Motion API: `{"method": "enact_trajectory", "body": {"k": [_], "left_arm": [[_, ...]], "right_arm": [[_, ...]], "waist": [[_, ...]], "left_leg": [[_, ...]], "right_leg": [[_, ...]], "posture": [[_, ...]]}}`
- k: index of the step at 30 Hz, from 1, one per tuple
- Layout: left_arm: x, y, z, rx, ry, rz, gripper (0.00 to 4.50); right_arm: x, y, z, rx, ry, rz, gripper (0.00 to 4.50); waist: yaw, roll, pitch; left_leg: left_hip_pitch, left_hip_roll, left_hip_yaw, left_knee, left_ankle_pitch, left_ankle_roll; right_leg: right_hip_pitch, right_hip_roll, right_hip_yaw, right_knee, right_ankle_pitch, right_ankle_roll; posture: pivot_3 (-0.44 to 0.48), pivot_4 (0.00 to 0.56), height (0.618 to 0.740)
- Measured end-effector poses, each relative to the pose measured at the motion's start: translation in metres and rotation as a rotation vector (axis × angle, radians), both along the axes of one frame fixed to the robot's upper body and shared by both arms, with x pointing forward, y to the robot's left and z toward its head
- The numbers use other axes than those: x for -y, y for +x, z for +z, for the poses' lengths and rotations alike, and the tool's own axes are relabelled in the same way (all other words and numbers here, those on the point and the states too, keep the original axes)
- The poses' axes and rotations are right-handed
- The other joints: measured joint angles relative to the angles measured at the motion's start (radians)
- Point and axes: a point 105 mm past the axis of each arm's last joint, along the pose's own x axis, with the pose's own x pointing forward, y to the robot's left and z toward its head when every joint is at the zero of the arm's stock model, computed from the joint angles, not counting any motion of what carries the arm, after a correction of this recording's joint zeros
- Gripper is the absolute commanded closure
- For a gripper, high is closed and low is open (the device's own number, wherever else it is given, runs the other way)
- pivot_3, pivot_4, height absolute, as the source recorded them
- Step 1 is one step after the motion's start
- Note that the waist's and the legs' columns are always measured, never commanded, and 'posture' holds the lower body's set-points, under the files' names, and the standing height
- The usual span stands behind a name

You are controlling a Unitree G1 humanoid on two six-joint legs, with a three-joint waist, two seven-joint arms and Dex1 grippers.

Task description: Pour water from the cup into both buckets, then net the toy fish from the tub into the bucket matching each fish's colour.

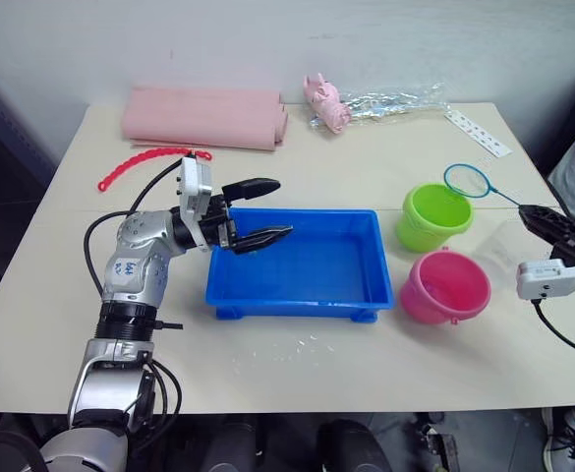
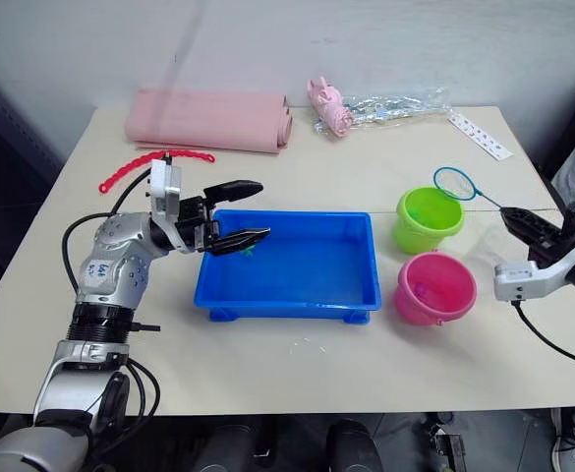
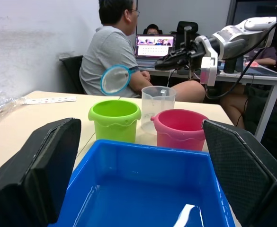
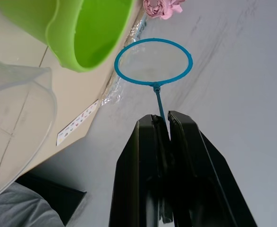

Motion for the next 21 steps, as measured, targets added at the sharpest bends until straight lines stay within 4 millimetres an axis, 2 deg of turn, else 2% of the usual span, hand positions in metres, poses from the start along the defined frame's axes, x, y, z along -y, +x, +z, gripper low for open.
{"method": "enact_trajectory", "body": {"k": [2, 4, 6, 8, 11, 12, 14, 16, 17, 21], "left_arm": [[-0.001, 0.000, -0.001, -0.007, 0.002, 0.001, 0.03], [-0.007, -0.002, -0.005, -0.024, 0.013, 0.006, 0.03], [-0.020, -0.005, -0.006, -0.051, 0.022, 0.021, 0.03], [-0.032, -0.008, -0.006, -0.076, 0.027, 0.033, 0.03], [-0.060, -0.015, -0.011, -0.128, 0.053, 0.080, 0.03], [-0.066, -0.016, -0.012, -0.137, 0.059, 0.095, 0.03], [-0.087, -0.018, -0.015, -0.155, 0.073, 0.165, 0.03], [-0.100, -0.020, -0.016, -0.160, 0.071, 0.214, 0.03], [-0.108, -0.022, -0.019, -0.172, 0.079, 0.244, 0.03], [-0.127, -0.032, -0.038, -0.234, 0.111, 0.316, 0.03]], "right_arm": [[-0.003, -0.001, 0.003, -0.017, 0.113, 0.002, 4.50], [-0.013, -0.003, 0.005, -0.087, 0.313, 0.029, 4.50], [-0.032, -0.008, 0.004, -0.210, 0.533, 0.099, 4.50], [-0.047, -0.012, 0.005, -0.340, 0.708, 0.141, 4.50], [-0.076, -0.019, 0.000, -0.694, 1.054, 0.159, 4.50], [-0.083, -0.022, 0.000, -0.748, 1.087, 0.174, 4.50], [-0.114, -0.023, 0.004, -0.944, 1.185, 0.218, 4.50], [-0.139, -0.023, 0.004, -1.062, 1.214, 0.239, 4.50], [-0.149, -0.020, -0.001, -1.121, 1.215, 0.216, 4.50], [-0.168, -0.007, -0.040, -1.284, 1.237, 0.052, 4.50]], "waist": [[-0.001, 0.000, 0.000], [-0.004, 0.000, 0.000], [-0.006, 0.000, 0.000], [-0.003, 0.000, 0.000], [0.001, 0.000, 0.000], [0.001, 0.000, 0.000], [-0.006, 0.000, 0.000], [-0.004, -0.001, 0.000], [-0.004, -0.001, 0.000], [0.000, -0.001, 0.000]], "left_leg": [[0.000, 0.000, 0.000, 0.000, 0.000, 0.000], [0.000, 0.001, 0.000, 0.000, 0.000, 0.000], [0.000, 0.002, 0.001, 0.000, 0.000, 0.000], [0.000, 0.002, 0.000, 0.000, 0.000, 0.000], [0.000, 0.002, -0.002, 0.002, -0.001, 0.001], [0.000, 0.002, -0.003, 0.002, -0.001, 0.001], [0.001, 0.003, -0.004, 0.004, -0.001, 0.001], [0.001, 0.003, -0.006, 0.006, -0.001, 0.001], [0.001, 0.003, -0.008, 0.006, -0.001, 0.000], [-0.001, 0.000, -0.009, 0.005, -0.002, 0.000]], "right_leg": [[0.000, 0.000, 0.000, 0.000, 0.000, 0.000], [0.001, 0.001, -0.001, -0.001, 0.000, 0.000], [0.001, 0.002, -0.001, -0.001, 0.000, 0.000], [0.001, 0.002, -0.001, 0.000, 0.000, 0.000], [0.002, 0.001, 0.000, 0.000, 0.000, 0.000], [0.003, 0.001, 0.001, -0.001, 0.000, 0.000], [0.003, 0.001, 0.003, -0.002, 0.000, 0.000], [0.004, 0.000, 0.003, -0.005, 0.001, -0.001], [0.004, 0.000, 0.003, -0.005, 0.001, -0.001], [0.004, -0.002, 0.002, -0.008, 0.001, -0.001]], "posture": [[0.000, 0.150, 0.740], [0.000, 0.150, 0.740], [0.000, 0.150, 0.740], [0.000, 0.150, 0.740], [0.000, 0.150, 0.740], [0.000, 0.150, 0.740], [0.000, 0.150, 0.740], [0.000, 0.150, 0.740], [0.000, 0.150, 0.740], [0.000, 0.150, 0.740]]}}
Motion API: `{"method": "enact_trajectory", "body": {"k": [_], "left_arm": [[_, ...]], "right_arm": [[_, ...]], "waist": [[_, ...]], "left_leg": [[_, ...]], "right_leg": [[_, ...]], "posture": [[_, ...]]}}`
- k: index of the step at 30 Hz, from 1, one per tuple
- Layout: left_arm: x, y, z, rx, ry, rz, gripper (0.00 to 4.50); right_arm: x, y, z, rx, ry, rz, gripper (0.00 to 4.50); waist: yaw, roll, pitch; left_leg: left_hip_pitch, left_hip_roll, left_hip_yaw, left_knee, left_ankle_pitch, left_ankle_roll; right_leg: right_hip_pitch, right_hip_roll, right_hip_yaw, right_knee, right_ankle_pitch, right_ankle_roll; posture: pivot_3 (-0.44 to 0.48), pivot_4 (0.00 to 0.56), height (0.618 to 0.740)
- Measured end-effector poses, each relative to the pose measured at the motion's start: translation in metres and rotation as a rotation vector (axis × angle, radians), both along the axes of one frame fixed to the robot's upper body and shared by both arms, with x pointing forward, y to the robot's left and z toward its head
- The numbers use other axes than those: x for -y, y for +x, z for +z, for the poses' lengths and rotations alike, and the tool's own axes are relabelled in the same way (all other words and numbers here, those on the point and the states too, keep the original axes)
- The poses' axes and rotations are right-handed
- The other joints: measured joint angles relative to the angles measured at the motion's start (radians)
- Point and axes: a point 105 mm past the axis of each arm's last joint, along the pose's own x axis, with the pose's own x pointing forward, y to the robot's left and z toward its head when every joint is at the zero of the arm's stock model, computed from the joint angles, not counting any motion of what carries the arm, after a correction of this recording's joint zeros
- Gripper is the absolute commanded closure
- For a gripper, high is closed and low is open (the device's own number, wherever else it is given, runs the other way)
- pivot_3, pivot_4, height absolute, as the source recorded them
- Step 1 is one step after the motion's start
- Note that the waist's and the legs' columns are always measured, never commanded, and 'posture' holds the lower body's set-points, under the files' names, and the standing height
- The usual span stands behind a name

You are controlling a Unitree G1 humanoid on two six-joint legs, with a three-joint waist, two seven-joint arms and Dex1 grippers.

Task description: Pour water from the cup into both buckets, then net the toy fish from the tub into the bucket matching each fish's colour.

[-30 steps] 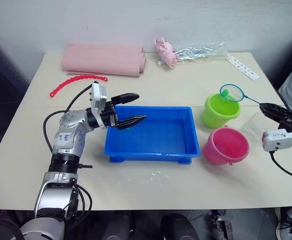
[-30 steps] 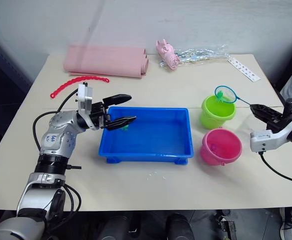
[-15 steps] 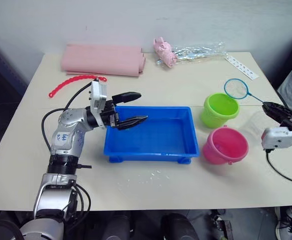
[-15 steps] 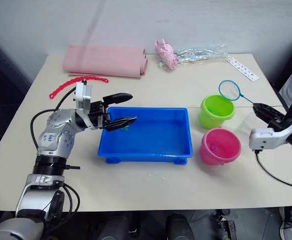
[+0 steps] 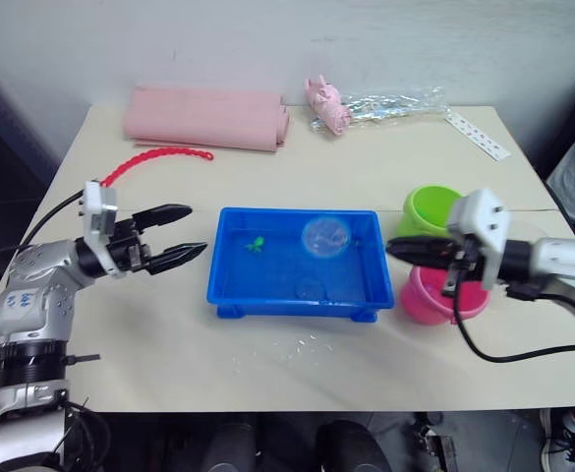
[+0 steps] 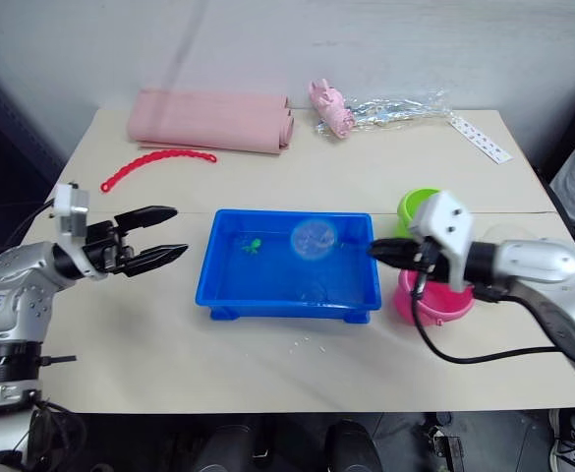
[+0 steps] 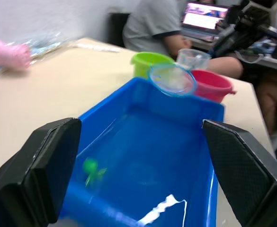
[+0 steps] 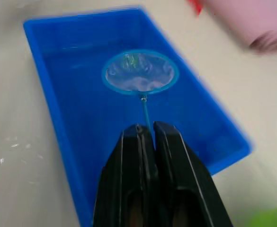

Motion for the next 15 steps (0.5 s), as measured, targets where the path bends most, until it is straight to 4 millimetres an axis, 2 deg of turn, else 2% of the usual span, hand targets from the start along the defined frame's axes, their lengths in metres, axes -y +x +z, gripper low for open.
{"method": "enact_trajectory", "body": {"k": [2, 6, 15], "left_arm": [[-0.001, -0.004, -0.003, -0.005, 0.011, 0.009, 0.03], [-0.004, -0.010, -0.001, 0.005, 0.045, 0.030, 0.03], [-0.009, -0.014, 0.003, 0.028, 0.055, 0.072, 0.03]], "right_arm": [[-0.010, 0.007, -0.013, -0.043, -0.022, 0.006, 4.50], [-0.028, 0.023, -0.021, -0.048, -0.026, 0.015, 4.50], [-0.053, 0.052, -0.054, -0.139, -0.094, -0.006, 4.50]], "waist": [[0.003, 0.000, 0.000], [-0.003, 0.000, 0.000], [-0.005, 0.000, 0.000]], "left_leg": [[-0.002, -0.001, 0.000, 0.001, 0.000, 0.000], [-0.003, -0.001, 0.000, 0.000, 0.000, 0.000], [-0.003, -0.001, 0.001, 0.000, 0.000, 0.000]], "right_leg": [[-0.002, 0.000, 0.000, 0.000, 0.000, 0.000], [-0.003, 0.000, -0.001, 0.003, 0.000, 0.000], [-0.004, 0.000, 0.000, 0.008, 0.000, 0.000]], "posture": [[0.000, 0.150, 0.740], [0.000, 0.150, 0.740], [0.000, 0.150, 0.740]]}}
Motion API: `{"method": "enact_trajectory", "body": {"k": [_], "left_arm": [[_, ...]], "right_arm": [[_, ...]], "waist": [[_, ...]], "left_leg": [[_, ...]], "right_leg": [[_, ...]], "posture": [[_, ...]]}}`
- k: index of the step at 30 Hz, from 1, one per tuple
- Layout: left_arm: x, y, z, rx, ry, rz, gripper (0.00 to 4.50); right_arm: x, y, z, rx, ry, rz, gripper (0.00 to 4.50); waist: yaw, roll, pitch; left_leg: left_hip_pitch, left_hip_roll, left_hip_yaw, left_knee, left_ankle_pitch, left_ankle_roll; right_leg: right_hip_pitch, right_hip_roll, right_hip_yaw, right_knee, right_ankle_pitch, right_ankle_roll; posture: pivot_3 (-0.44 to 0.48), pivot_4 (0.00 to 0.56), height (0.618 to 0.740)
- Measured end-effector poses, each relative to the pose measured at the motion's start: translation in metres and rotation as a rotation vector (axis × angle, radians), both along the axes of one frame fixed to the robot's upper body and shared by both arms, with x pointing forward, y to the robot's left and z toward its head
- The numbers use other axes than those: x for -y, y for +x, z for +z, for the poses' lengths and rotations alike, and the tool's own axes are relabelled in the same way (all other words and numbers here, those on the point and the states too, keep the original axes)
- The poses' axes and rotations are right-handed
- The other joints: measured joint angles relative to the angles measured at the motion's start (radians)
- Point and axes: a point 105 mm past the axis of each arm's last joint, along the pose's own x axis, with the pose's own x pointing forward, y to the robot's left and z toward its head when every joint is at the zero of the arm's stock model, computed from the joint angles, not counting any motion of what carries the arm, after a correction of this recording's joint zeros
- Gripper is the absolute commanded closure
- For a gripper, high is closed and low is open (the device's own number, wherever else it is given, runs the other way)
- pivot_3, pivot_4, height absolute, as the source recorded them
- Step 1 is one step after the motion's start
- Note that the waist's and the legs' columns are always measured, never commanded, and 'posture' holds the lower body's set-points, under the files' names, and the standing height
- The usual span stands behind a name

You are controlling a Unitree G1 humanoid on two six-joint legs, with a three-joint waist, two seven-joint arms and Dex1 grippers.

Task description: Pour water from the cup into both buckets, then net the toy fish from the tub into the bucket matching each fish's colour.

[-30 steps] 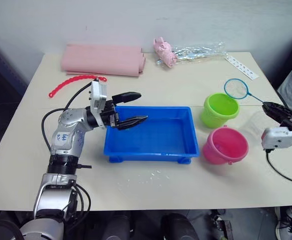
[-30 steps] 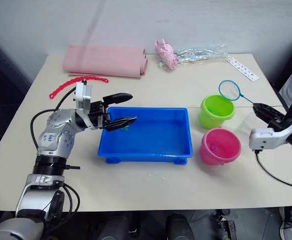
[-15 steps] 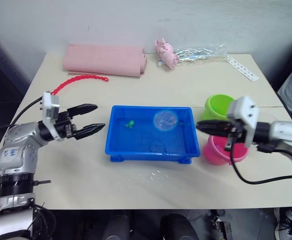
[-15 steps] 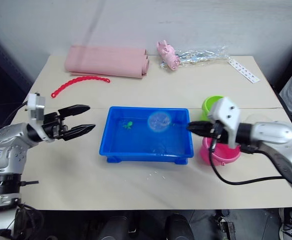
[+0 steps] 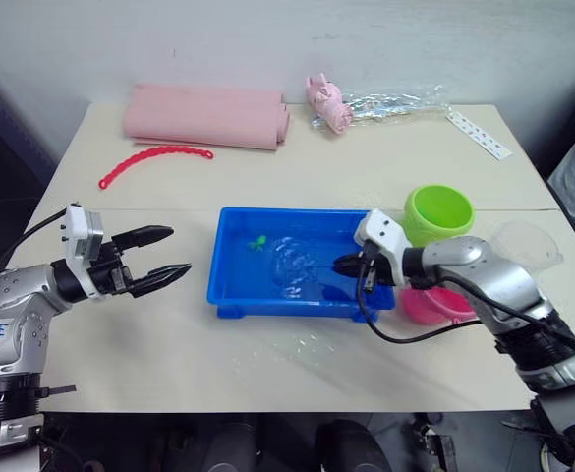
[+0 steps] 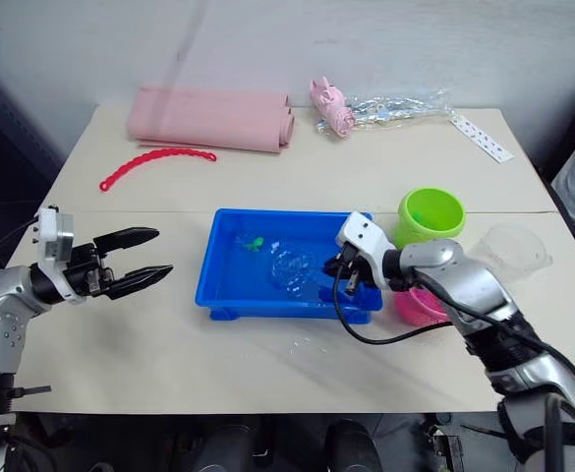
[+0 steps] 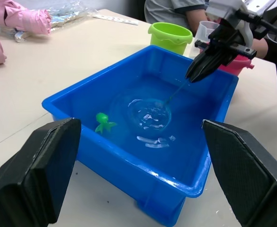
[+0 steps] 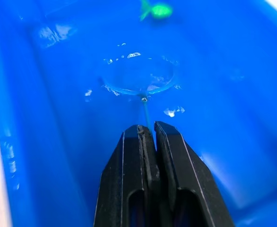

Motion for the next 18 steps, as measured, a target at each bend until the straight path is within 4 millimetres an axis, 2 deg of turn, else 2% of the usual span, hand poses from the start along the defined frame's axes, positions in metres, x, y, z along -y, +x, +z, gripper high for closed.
{"method": "enact_trajectory", "body": {"k": [5, 9, 12, 16, 18], "left_arm": [[-0.001, 0.001, 0.001, 0.004, 0.000, 0.008, 0.03], [-0.001, 0.000, 0.001, 0.002, 0.004, 0.010, 0.03], [-0.001, 0.000, 0.002, 0.005, 0.005, 0.009, 0.03], [0.000, 0.000, 0.003, 0.010, 0.007, 0.010, 0.03], [0.002, 0.001, 0.003, 0.012, 0.004, 0.006, 0.03]], "right_arm": [[-0.031, 0.014, 0.002, 0.056, 0.102, -0.009, 4.50], [-0.034, 0.022, 0.005, 0.093, 0.132, -0.035, 4.50], [-0.036, 0.021, 0.005, 0.112, 0.193, -0.033, 4.50], [-0.028, 0.011, 0.003, 0.126, 0.263, -0.015, 4.50], [-0.025, 0.000, 0.011, 0.131, 0.310, 0.035, 4.50]], "waist": [[-0.006, 0.000, 0.000], [-0.005, 0.000, 0.000], [-0.004, 0.000, 0.000], [-0.002, 0.000, 0.000], [-0.002, 0.000, 0.000]], "left_leg": [[0.000, 0.000, 0.000, -0.001, 0.001, -0.001], [0.000, 0.000, 0.000, -0.001, 0.001, -0.001], [0.000, 0.000, 0.000, -0.001, 0.001, -0.001], [0.000, 0.000, 0.000, -0.001, 0.001, -0.001], [0.000, 0.000, 0.000, -0.001, 0.001, -0.001]], "right_leg": [[-0.001, 0.000, 0.000, 0.002, 0.000, 0.000], [-0.001, 0.000, 0.000, 0.002, 0.000, 0.000], [-0.001, 0.000, 0.000, 0.002, 0.000, 0.000], [-0.001, 0.000, 0.000, 0.001, 0.000, 0.000], [-0.001, 0.000, 0.000, 0.001, 0.000, 0.000]], "posture": [[0.000, 0.150, 0.740], [0.000, 0.150, 0.740], [0.000, 0.150, 0.740], [0.000, 0.150, 0.740], [0.000, 0.150, 0.740]]}}
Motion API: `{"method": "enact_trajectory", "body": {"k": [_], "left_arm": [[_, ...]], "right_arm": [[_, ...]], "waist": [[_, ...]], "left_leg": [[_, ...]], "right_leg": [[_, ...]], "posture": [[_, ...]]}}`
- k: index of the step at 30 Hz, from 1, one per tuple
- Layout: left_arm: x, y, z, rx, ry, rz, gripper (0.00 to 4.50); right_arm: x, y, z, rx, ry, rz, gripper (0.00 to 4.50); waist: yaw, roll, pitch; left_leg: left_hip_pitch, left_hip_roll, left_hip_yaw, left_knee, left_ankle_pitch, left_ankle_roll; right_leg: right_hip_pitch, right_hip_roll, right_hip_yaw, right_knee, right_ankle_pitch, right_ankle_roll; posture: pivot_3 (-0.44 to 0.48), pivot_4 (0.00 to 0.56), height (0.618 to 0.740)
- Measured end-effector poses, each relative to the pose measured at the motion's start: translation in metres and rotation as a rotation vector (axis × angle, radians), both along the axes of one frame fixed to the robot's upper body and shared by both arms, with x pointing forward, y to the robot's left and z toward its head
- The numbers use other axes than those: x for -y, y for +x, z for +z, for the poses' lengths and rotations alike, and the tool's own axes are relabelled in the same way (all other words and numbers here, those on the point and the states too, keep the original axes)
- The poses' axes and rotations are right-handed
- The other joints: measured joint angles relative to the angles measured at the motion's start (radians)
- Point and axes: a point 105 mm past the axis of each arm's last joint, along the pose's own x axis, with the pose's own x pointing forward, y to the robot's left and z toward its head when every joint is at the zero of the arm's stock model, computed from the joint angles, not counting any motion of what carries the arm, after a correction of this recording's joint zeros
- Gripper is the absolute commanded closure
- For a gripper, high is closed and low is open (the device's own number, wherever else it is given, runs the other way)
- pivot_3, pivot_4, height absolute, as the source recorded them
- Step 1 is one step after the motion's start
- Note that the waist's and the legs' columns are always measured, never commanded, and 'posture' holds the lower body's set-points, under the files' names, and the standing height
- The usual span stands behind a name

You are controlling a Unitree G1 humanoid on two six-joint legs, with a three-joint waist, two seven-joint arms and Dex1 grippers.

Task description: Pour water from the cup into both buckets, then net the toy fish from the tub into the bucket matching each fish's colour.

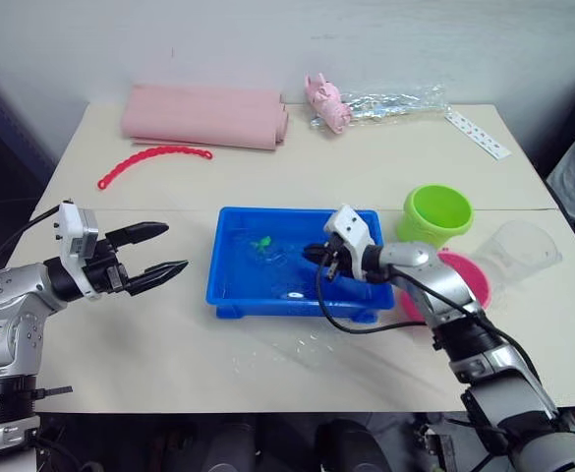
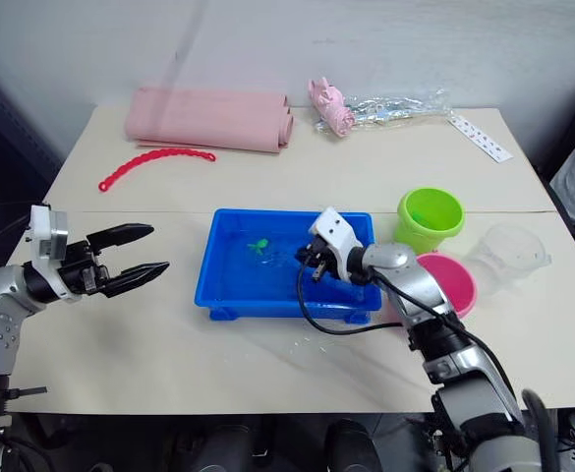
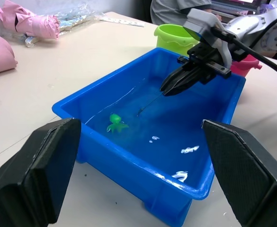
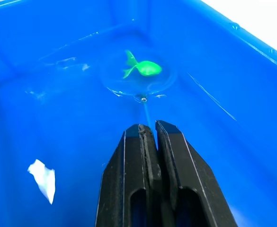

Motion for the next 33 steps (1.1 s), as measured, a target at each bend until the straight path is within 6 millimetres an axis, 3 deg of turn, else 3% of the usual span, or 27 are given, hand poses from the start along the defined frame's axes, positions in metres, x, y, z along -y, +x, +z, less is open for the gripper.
{"method": "enact_trajectory", "body": {"k": [4, 6, 11, 15, 19, 24, 33], "left_arm": [[0.007, 0.001, 0.000, -0.017, -0.011, -0.038, 0.03], [0.010, 0.001, 0.002, -0.019, -0.014, -0.055, 0.03], [0.029, 0.008, 0.013, 0.003, -0.011, -0.131, 0.03], [0.044, 0.011, 0.014, 0.000, -0.019, -0.183, 0.03], [0.051, 0.012, 0.010, -0.031, -0.006, -0.224, 0.03], [0.063, 0.014, 0.014, -0.012, 0.006, -0.278, 0.03], [0.082, 0.026, 0.022, 0.033, -0.015, -0.339, 0.03]], "right_arm": [[0.015, -0.022, 0.021, 0.049, 0.048, 0.078, 4.50], [0.018, -0.026, 0.023, 0.057, 0.046, 0.083, 4.50], [0.056, -0.051, 0.024, 0.062, 0.004, 0.017, 4.50], [0.067, -0.058, 0.037, 0.122, 0.020, -0.033, 4.50], [0.085, -0.070, 0.036, 0.140, -0.014, -0.081, 4.50], [0.095, -0.079, 0.029, 0.130, -0.029, -0.107, 4.50], [0.105, -0.082, 0.038, 0.187, -0.001, -0.155, 4.50]], "waist": [[0.002, 0.000, 0.000], [0.003, 0.000, 0.000], [0.015, 0.000, 0.000], [0.007, 0.000, 0.000], [0.009, 0.000, 0.000], [0.010, 0.000, 0.000], [0.015, 0.000, 0.000]], "left_leg": [[0.001, 0.000, 0.000, 0.000, 0.000, 0.000], [0.001, 0.000, 0.001, -0.001, 0.000, 0.000], [0.000, -0.001, 0.000, -0.002, 0.000, 0.000], [0.001, 0.000, 0.001, -0.002, 0.000, 0.000], [0.002, 0.000, 0.001, -0.004, 0.000, 0.000], [0.002, 0.000, 0.002, -0.003, 0.001, 0.000], [0.002, 0.000, 0.002, -0.003, 0.001, 0.000]], "right_leg": [[0.001, 0.000, 0.000, 0.000, 0.000, 0.000], [0.000, 0.000, 0.000, 0.000, 0.000, 0.000], [0.002, -0.001, 0.000, -0.003, 0.000, 0.000], [0.001, 0.000, 0.000, -0.002, 0.000, 0.000], [0.001, 0.000, 0.000, -0.003, 0.000, 0.000], [0.002, 0.000, 0.000, -0.003, 0.000, 0.000], [0.002, 0.000, 0.000, -0.003, 0.000, 0.000]], "posture": [[0.000, 0.150, 0.740], [0.000, 0.150, 0.740], [0.000, 0.150, 0.740], [0.000, 0.150, 0.740], [0.000, 0.150, 0.740], [0.000, 0.150, 0.740], [0.000, 0.150, 0.740]]}}
